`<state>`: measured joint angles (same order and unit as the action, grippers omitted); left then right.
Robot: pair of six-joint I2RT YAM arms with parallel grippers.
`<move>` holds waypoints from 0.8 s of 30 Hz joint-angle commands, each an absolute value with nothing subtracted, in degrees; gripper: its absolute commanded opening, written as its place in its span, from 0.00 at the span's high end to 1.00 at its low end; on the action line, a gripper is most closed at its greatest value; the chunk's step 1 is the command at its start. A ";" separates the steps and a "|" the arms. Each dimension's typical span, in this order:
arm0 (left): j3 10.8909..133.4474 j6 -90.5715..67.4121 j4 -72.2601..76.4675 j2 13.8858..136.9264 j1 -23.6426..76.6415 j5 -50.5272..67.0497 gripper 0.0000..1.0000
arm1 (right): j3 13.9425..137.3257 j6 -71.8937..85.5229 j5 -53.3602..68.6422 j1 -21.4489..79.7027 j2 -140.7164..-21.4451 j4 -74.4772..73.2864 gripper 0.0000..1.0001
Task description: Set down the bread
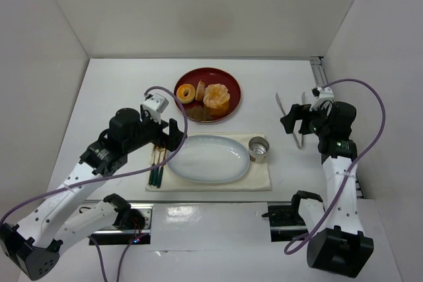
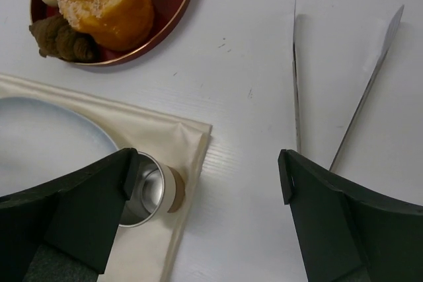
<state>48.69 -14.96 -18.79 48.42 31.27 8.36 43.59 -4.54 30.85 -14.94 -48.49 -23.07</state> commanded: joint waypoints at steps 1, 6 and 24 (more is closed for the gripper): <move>47.72 -13.45 -16.69 46.59 31.46 6.33 0.00 | 44.65 -10.85 33.64 -15.21 -45.71 -20.74 0.00; 47.73 -13.45 -16.70 44.57 31.46 5.71 0.00 | 42.19 -13.97 34.29 -15.21 -45.60 -20.74 0.00; 48.25 -13.97 -16.70 41.84 31.46 7.82 0.00 | 49.92 -22.15 20.85 -15.21 -67.48 -23.04 0.00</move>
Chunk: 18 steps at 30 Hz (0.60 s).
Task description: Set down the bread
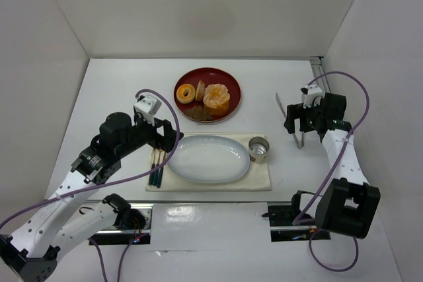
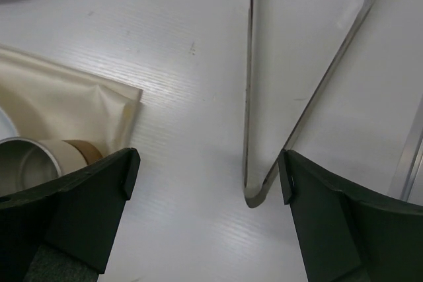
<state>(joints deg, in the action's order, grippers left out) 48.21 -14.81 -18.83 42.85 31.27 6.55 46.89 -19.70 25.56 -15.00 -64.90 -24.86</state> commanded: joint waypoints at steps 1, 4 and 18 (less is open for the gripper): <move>48.25 -13.97 -16.70 41.84 31.46 7.82 0.00 | 49.92 -22.84 19.87 -15.21 -68.54 -23.03 0.00; 48.25 -13.97 -16.70 41.84 31.46 7.82 0.00 | 50.54 -23.90 17.76 -15.21 -72.15 -20.40 0.00; 48.25 -13.97 -16.70 41.84 31.46 8.44 0.00 | 50.62 -25.05 13.62 -15.21 -84.54 -12.31 0.00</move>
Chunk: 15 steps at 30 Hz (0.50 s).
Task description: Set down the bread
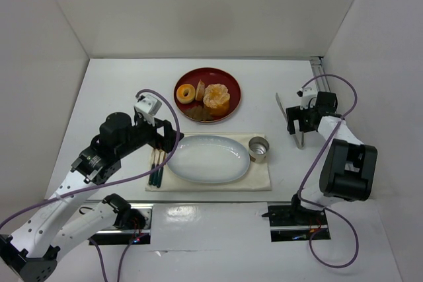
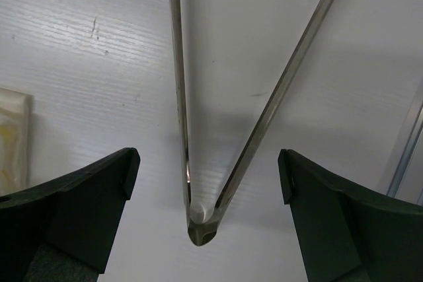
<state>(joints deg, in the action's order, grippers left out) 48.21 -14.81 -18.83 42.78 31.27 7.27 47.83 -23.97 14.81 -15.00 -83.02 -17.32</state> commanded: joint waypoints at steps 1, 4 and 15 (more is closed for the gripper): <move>48.25 -13.97 -16.70 41.84 31.46 8.44 0.00 | 50.62 -25.05 13.62 -15.21 -85.16 -12.30 0.00; 48.25 -13.97 -16.70 41.84 31.46 8.96 0.00 | 51.68 -25.05 13.10 -15.21 -87.62 -11.78 0.00; 48.25 -14.50 -16.70 41.31 31.46 9.49 0.00 | 54.76 -25.05 12.57 -15.21 -94.74 -10.02 0.00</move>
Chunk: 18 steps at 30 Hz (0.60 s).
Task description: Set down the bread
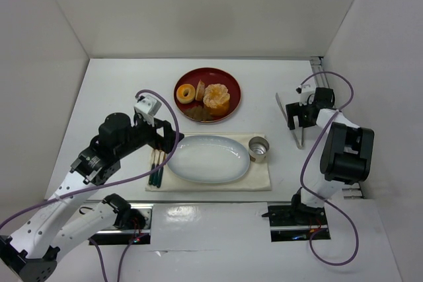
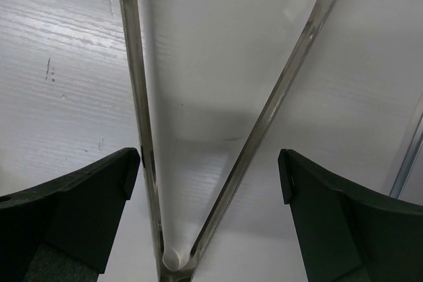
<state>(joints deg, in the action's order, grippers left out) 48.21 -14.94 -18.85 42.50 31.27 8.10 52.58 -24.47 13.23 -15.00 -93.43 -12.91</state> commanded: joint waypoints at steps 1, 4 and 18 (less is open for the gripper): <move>48.25 -14.50 -16.70 41.31 31.46 9.49 0.00 | 54.76 -25.05 12.57 -15.21 -95.36 -10.02 0.00; 48.25 -14.50 -16.70 41.31 31.46 9.49 0.00 | 54.76 -25.05 12.57 -15.21 -95.98 -10.02 0.01; 48.25 -14.50 -16.70 41.31 31.46 9.49 0.00 | 55.81 -25.58 13.62 -15.21 -99.57 -11.16 0.08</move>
<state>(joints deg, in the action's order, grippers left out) 48.21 -14.94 -18.85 42.22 31.27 8.27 53.39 -25.02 13.39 -15.00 -97.91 -12.45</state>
